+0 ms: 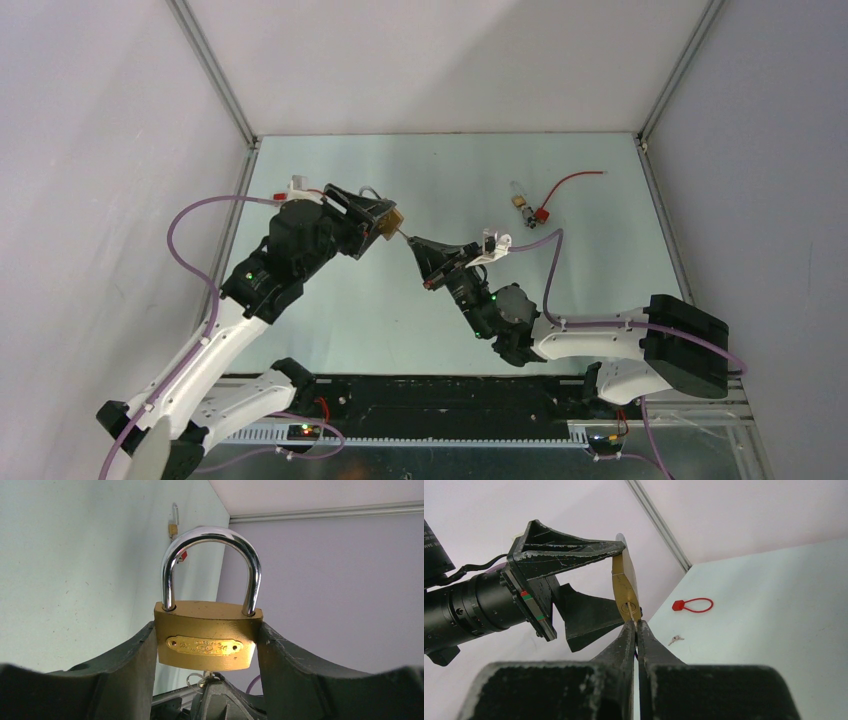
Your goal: Unlock with the key
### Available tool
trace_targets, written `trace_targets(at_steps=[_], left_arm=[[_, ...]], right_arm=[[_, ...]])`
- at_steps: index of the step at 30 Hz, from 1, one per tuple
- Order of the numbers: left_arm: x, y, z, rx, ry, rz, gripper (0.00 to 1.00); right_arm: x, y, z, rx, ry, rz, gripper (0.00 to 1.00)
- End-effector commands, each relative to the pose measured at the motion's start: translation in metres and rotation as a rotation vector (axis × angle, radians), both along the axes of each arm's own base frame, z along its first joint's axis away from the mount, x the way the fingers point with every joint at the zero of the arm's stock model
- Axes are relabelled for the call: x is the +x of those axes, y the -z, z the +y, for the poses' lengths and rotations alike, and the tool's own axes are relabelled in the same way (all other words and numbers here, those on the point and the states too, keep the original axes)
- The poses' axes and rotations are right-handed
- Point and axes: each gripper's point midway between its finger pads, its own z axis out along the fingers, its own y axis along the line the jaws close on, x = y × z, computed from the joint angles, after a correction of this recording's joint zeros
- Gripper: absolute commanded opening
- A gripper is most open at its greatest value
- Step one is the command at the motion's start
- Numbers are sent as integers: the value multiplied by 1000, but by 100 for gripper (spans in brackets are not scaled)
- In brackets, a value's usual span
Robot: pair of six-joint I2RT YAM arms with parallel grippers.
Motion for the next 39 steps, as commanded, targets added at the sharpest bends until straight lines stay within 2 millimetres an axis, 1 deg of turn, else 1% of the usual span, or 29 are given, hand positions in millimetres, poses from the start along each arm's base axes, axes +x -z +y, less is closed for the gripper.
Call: trace_targets(at_steps=[1,17,25,39], left_arm=[[0,-50,-5,-117,21,-124,0],[0,-50,-5,-128,18,-118,0],[-1,-52,-4,-131,15,-122,0],[-1,-48,-5,-125,22,-114,0]], right_arm=[[-1,-13,-3,39,-3,-15,0],[-6,-6,7,24,-31,0,0],[-4,-3,6,20,-22,8,0],[0,-15,-4,59,15,-10,0]])
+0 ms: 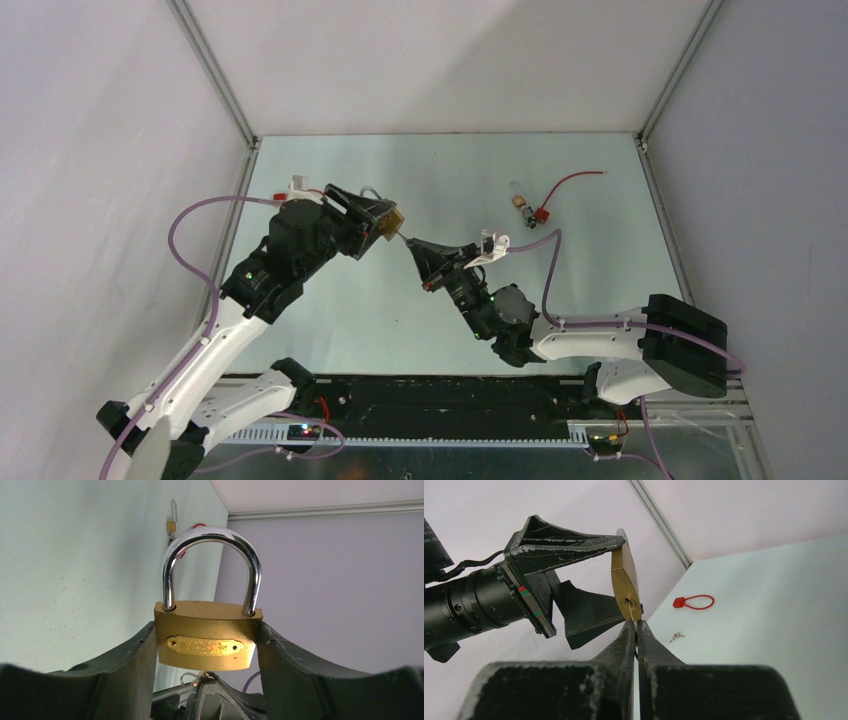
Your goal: Unlock with the key
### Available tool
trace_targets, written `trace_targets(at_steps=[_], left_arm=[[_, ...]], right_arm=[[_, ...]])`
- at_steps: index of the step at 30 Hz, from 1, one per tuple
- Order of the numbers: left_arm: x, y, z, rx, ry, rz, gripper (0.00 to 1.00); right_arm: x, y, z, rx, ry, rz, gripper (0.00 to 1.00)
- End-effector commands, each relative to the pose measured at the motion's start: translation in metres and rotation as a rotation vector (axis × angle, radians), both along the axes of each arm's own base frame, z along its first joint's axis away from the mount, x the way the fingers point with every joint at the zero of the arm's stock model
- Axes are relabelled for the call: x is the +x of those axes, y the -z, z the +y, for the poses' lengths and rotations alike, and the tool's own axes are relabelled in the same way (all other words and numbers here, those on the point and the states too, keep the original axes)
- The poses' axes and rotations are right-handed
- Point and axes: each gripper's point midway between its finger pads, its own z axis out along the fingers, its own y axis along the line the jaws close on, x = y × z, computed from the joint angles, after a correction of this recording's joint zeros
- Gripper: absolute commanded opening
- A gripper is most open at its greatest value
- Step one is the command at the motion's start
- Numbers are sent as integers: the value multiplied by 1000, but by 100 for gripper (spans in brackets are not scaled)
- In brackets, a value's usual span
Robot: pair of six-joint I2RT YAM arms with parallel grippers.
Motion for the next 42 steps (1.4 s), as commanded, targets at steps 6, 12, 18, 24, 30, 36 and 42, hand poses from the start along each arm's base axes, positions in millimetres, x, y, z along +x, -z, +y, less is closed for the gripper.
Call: trace_targets(at_steps=[6,12,18,24,30,36,42], left_arm=[[0,-45,-4,-110,12,-118,0],[0,-45,-4,-109,12,-117,0],[0,-44,-3,-109,8,-117,0],[0,-44,-3,-108,6,-118,0],[0,-43,-4,-108,12,-116,0],[0,-43,-6,-110,21,-113,0],[-3,-45,-10,-110,39,-116,0]], right_arm=[[3,-23,-10,70,31,-25,0],[3,-24,-12,69,39,-27,0],[4,-24,-15,69,48,-25,0],[4,-25,-16,70,51,-22,0],[4,-24,-15,72,49,-19,0],[4,-23,-14,77,41,-13,0],[4,-22,-7,78,23,-3,0]])
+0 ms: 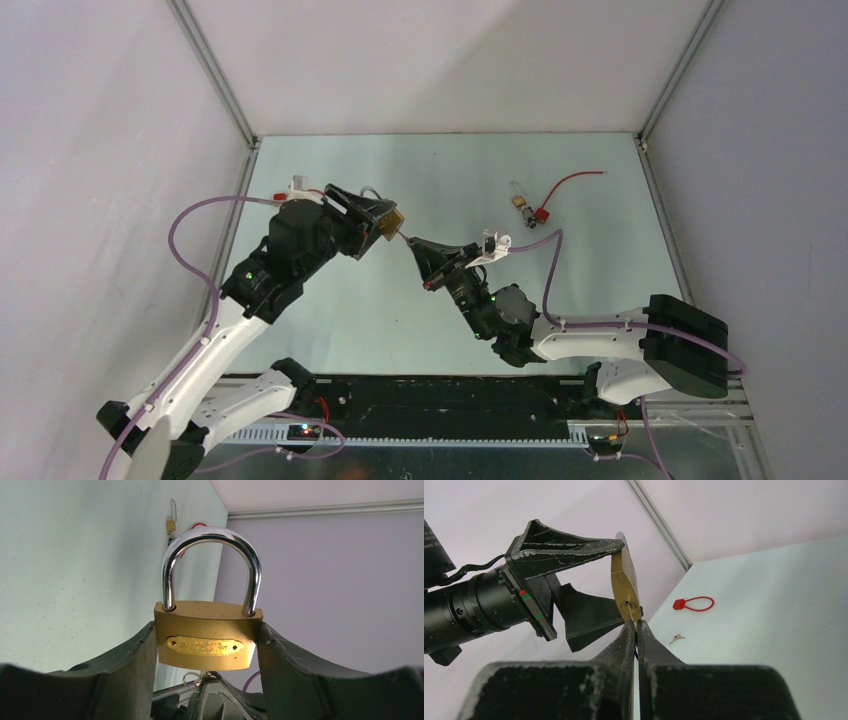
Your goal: Unlock with the key
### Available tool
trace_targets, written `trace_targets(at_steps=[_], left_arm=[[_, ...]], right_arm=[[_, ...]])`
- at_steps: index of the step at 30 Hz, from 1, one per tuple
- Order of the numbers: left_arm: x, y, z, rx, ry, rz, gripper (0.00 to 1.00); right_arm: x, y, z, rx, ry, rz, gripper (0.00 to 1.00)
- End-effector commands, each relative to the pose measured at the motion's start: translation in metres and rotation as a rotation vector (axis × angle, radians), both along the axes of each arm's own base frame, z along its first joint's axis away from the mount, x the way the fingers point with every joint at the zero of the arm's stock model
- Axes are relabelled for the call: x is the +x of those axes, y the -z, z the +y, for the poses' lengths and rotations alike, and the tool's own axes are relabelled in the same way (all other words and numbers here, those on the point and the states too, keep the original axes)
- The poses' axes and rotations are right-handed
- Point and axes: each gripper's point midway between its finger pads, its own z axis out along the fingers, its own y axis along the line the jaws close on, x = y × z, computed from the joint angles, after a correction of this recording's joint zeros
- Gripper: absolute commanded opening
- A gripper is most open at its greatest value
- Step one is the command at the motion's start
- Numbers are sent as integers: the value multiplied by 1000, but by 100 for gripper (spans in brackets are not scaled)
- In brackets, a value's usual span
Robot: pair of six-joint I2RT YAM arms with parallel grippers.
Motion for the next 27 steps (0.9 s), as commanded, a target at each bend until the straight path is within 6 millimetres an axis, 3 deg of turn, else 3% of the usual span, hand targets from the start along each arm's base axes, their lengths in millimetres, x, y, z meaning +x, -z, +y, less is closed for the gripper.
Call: trace_targets(at_steps=[1,19,27], left_arm=[[-2,-46,-9,-108,36,-118,0],[-10,-52,-22,-126,79,-147,0],[-12,-54,-24,-134,94,-164,0]], right_arm=[[2,-19,-3,72,9,-1,0],[9,-26,5,118,9,5,0],[20,-34,-2,196,-17,34,0]])
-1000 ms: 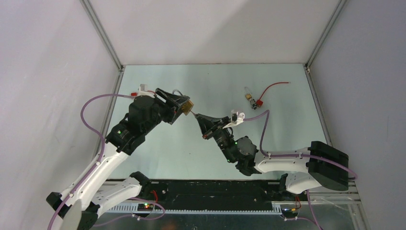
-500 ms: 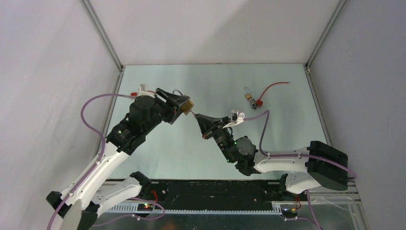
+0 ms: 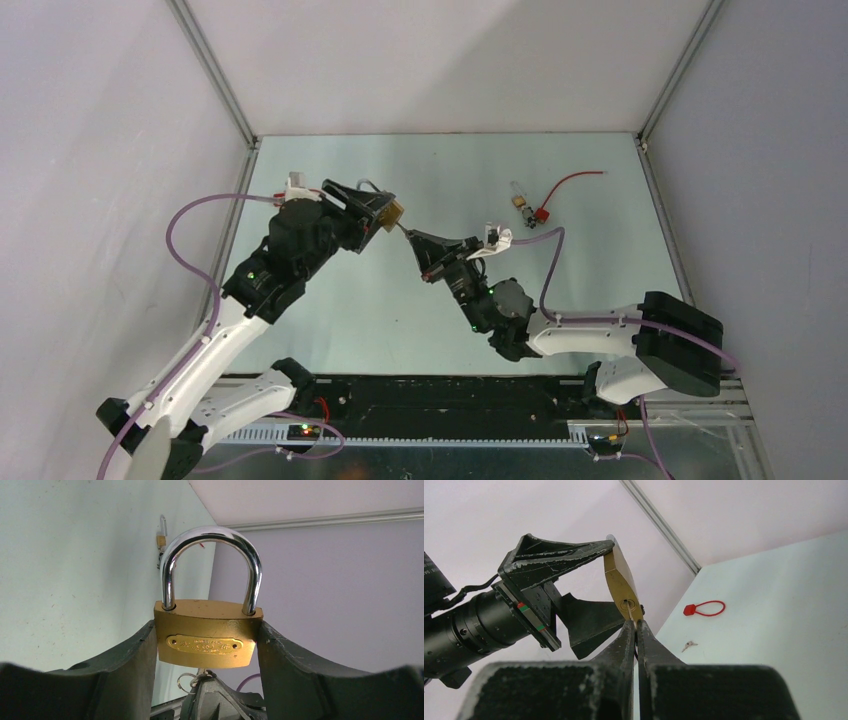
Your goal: Unlock with the key
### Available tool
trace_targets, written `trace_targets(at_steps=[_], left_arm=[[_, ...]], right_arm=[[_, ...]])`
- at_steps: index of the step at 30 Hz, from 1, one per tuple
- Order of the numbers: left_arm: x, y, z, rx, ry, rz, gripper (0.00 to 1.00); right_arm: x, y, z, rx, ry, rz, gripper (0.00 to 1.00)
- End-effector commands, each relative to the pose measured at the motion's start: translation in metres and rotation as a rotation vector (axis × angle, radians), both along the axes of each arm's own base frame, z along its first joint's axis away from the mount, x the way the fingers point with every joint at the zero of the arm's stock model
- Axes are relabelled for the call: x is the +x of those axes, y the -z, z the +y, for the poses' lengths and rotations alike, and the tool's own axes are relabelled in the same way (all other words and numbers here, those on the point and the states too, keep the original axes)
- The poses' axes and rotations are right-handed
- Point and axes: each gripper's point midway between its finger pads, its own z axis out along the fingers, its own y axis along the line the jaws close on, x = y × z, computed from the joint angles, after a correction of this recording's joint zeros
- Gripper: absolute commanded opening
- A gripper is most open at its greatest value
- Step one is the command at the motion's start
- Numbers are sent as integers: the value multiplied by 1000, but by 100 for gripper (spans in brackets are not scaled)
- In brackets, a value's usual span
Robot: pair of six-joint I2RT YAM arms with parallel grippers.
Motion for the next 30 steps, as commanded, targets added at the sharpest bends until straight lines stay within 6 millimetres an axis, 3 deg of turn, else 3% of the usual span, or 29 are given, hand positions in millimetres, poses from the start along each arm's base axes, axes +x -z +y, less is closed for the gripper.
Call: trace_targets(at_steps=[1,11,23,30], left_arm=[[-19,-45,-24,-120,134,-119,0],[-20,-36,-23,-67,147,-135,0],[-22,-46,-22,-142,130,-114,0],[-22,-52,-10,-159,78,-136,0]], right_arm=[[8,-30,-2,117,-34,-12,0],[10,-43,-3,48,-129,-113,0],[4,-19,21,21,-161,-119,0],[1,-6,22,6,-143,-87,0]])
